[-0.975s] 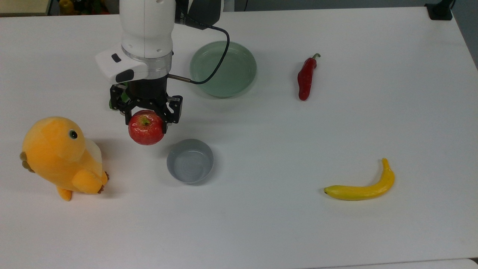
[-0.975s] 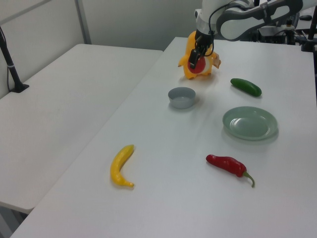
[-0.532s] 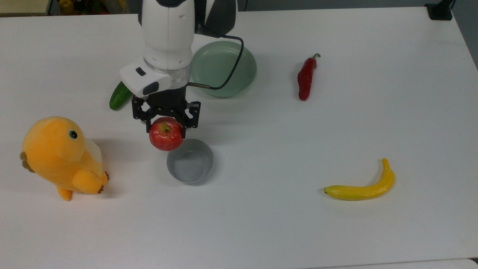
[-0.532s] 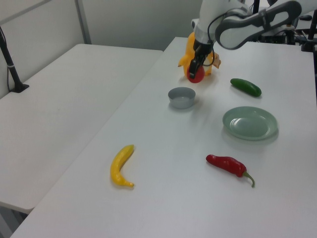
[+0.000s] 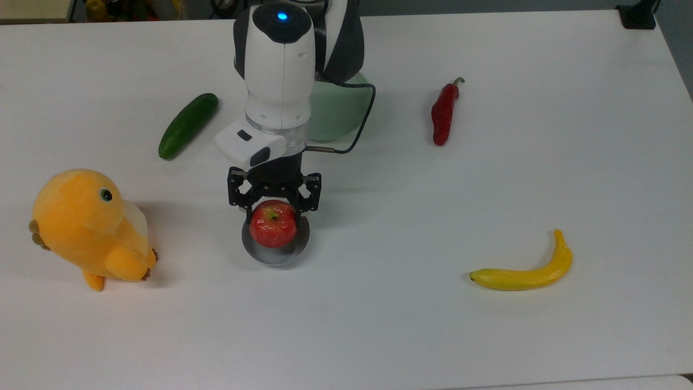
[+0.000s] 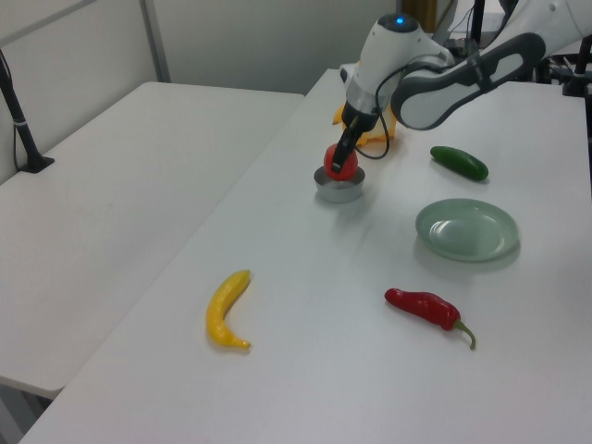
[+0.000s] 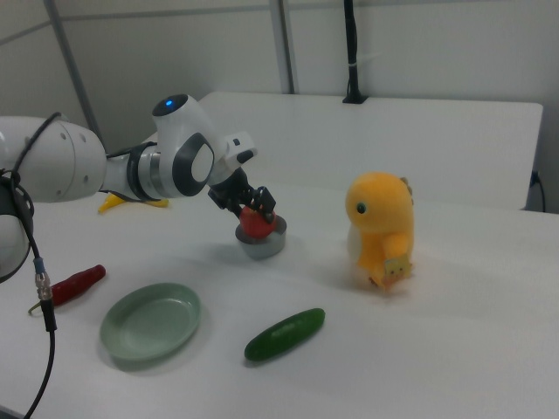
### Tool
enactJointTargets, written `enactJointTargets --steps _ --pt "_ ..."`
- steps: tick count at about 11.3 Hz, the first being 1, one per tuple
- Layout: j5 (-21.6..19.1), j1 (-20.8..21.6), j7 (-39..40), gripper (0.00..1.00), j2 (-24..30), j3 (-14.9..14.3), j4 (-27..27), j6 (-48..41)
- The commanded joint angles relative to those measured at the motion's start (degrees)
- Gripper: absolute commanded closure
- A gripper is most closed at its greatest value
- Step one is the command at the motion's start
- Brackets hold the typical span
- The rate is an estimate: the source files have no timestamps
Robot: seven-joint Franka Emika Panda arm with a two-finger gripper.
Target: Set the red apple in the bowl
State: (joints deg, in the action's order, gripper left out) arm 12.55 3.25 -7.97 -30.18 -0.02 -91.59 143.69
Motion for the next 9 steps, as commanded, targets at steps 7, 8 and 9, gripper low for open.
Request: enactJointTargets --steps 7,8,9 --pt "-0.8 1.1 0.6 0.0 -0.7 -0.5 0.7 2.0" --pt "-0.9 1.0 0.5 0.0 -0.1 -0.6 0.6 1.8" --pt "-0.9 0.6 0.6 0.0 1.1 -0.5 0.5 1.1"
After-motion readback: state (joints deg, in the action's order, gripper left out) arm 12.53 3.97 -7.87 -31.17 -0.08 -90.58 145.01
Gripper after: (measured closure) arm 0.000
